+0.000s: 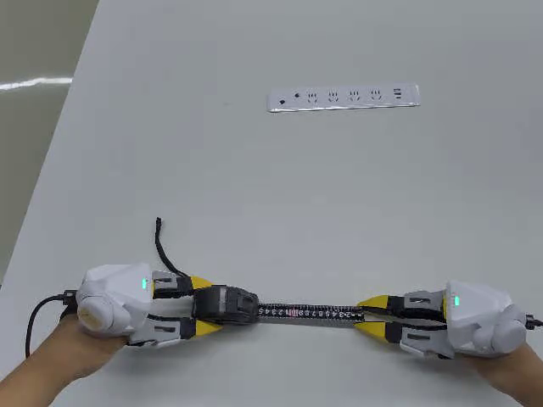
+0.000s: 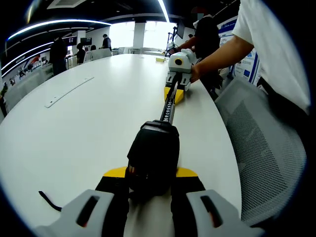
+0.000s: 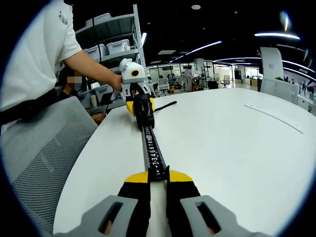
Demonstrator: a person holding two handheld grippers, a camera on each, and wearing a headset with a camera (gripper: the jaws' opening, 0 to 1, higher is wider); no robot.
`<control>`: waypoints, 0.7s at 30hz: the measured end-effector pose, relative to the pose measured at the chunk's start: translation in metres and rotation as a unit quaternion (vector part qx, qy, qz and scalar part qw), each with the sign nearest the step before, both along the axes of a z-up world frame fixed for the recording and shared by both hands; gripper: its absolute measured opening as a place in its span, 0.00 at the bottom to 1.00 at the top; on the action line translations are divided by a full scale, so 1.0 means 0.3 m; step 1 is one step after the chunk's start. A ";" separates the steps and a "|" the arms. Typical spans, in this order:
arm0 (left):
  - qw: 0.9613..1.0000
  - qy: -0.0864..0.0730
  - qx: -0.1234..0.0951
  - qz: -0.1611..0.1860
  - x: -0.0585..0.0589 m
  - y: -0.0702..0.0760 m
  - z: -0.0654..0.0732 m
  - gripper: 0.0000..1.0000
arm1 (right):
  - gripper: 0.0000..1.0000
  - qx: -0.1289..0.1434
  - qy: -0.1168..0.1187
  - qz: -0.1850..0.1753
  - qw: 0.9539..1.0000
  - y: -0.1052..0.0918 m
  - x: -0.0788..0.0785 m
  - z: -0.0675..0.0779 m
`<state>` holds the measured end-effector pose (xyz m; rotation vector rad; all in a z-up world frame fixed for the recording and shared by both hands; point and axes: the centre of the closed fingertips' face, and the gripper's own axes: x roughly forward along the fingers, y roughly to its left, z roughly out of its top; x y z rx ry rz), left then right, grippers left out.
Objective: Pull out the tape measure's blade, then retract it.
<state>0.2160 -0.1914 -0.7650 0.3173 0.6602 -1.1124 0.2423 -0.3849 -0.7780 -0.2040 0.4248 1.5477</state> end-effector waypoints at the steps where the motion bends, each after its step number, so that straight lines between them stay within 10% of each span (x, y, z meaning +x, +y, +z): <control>1: 1.000 0.000 0.001 0.000 -0.001 0.000 0.000 0.28 | 0.08 0.000 0.002 0.000 1.000 -0.005 0.000 0.001; 21: 1.000 0.001 0.002 0.001 -0.001 0.001 -0.003 0.28 | 0.07 0.003 0.009 -0.007 1.000 -0.081 0.013 0.008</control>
